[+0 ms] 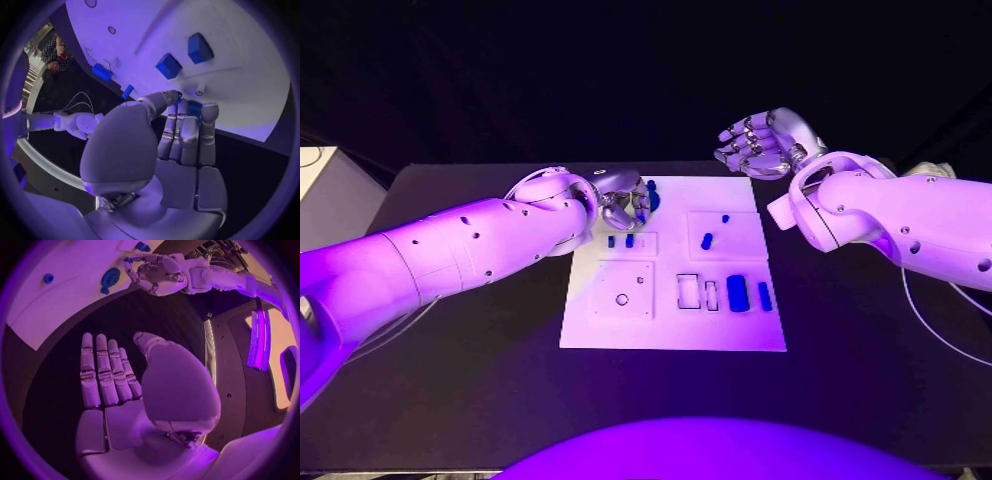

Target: Assemble the parts on the task board

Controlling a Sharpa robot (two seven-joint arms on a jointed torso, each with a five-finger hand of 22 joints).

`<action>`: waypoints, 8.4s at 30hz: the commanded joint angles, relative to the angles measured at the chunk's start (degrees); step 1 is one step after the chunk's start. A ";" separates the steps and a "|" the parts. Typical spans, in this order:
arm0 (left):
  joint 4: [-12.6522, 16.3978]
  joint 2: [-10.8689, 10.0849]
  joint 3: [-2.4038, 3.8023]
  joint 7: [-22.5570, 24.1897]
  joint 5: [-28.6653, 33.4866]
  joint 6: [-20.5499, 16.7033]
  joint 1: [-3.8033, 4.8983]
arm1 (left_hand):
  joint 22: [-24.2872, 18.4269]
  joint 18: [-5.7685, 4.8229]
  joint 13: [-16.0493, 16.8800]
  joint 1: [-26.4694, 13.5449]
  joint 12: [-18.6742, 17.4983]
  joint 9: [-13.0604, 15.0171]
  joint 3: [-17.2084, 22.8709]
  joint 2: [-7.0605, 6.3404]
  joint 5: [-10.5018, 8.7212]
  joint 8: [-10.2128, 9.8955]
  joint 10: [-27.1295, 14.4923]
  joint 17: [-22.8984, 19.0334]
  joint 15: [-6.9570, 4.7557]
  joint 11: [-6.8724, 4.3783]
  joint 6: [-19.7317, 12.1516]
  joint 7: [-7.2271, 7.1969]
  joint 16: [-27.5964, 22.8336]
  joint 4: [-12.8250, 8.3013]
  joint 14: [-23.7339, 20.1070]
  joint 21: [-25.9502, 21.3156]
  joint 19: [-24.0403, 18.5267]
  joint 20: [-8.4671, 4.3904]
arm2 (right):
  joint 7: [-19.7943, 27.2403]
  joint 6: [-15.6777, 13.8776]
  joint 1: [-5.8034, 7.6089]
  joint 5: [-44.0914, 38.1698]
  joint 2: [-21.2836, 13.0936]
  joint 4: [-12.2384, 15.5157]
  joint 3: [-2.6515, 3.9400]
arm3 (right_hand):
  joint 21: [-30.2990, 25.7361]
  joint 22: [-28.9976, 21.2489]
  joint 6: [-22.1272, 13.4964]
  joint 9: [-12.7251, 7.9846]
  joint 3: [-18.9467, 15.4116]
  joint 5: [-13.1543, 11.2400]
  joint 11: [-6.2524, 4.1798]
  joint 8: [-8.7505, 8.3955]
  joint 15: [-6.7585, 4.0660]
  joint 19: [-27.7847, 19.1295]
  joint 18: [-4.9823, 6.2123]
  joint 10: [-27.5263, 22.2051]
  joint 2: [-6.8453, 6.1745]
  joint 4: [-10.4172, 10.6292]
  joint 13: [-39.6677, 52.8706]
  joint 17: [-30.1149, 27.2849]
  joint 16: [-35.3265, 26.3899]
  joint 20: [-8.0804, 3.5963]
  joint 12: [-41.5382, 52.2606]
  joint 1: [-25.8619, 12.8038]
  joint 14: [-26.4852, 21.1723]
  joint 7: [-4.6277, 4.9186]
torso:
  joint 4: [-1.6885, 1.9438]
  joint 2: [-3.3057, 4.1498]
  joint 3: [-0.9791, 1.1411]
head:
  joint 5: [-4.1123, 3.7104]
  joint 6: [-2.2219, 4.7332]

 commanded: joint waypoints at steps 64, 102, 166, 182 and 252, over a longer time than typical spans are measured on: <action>0.73 -3.45 1.37 -1.57 1.24 6.59 0.16 | -0.39 -0.43 1.02 -1.05 -1.09 0.30 -0.19 0.36 0.26 -0.76 1.77 -0.69 0.15 -0.80 0.93 -0.11 0.08 -0.42 0.09 0.13 -0.45 0.13 | 0.92 0.46 -0.02 0.00 -0.21 -0.04 0.01 | -0.08 -0.69 -0.28 -0.10 -0.15 0.50 0.34 -0.19 0.52 -0.60 0.80 -0.21 -0.01 -0.33 -0.58 -0.53 -0.69 0.24 -0.34 -0.60 -0.13 1.71 | -0.09 0.06 -0.01 | 0.77 -0.27; -0.87 -2.63 0.45 -1.80 1.43 8.34 0.13 | -1.40 -0.25 1.10 -1.91 -2.10 0.41 -0.68 0.25 0.15 -1.60 1.52 -1.09 0.24 -0.71 0.67 -0.04 -0.04 -0.36 -0.21 -0.47 -1.44 0.24 | 0.94 0.67 -0.04 0.00 -0.20 -0.12 0.00 | -0.04 -1.06 -0.29 -0.13 -0.18 0.64 0.36 -0.18 0.55 -0.67 0.81 -0.24 0.05 -0.41 -0.89 -0.81 -0.84 0.27 -0.35 -0.63 -0.10 1.73 | 0.03 0.06 -0.04 | 0.52 -0.46; 3.16 -10.44 3.59 4.89 27.06 -1.96 0.15 | -8.74 0.85 4.13 -3.61 -4.08 -0.28 -1.17 -0.35 0.42 -8.77 -3.81 -23.74 2.03 1.42 -7.27 2.22 -10.10 -0.87 -16.23 -6.84 -8.88 1.28 | -1.48 14.67 -0.17 -16.83 -0.69 -3.62 -0.04 | 10.06 1.36 7.62 -0.53 2.00 -4.35 -3.94 0.98 -5.81 15.27 0.58 8.98 0.34 -9.35 -3.71 1.32 6.50 -7.05 0.61 5.51 16.96 -1.94 | -0.04 0.02 -0.03 | -0.62 0.96; 14.91 -20.18 4.10 21.39 58.76 2.26 -1.00 | -18.36 0.80 1.22 -6.80 -5.75 0.77 -8.83 -1.56 0.30 -7.41 -7.41 -27.72 3.24 2.33 -6.03 1.84 -18.51 5.04 -19.56 -20.69 -7.55 2.68 | -9.23 22.49 -1.49 -47.13 -1.06 -4.92 -0.22 | 29.63 17.32 10.84 -2.21 6.24 -7.50 -5.40 -3.70 -7.70 22.82 -0.61 12.47 -3.51 -9.18 -3.63 24.07 36.88 -9.45 -9.30 0.10 24.77 -3.64 | -0.08 0.13 -0.22 | -2.96 2.44; 21.72 -26.25 4.28 23.38 68.54 3.81 -1.78 | -19.09 0.79 -0.01 -4.38 -7.15 0.71 -8.41 -0.30 0.48 -7.47 -7.69 -28.05 3.54 2.88 -5.95 2.82 -19.61 4.33 -19.79 -21.59 -6.68 2.66 | -15.69 16.46 -6.43 -52.91 4.45 -7.14 -0.69 | 63.74 54.72 16.21 2.81 13.55 -10.00 -6.75 -0.42 -8.57 23.23 -4.54 18.09 2.39 -13.98 -1.69 41.79 65.15 -9.51 -8.47 1.84 24.59 -4.69 | 0.01 0.03 -0.13 | -2.93 1.44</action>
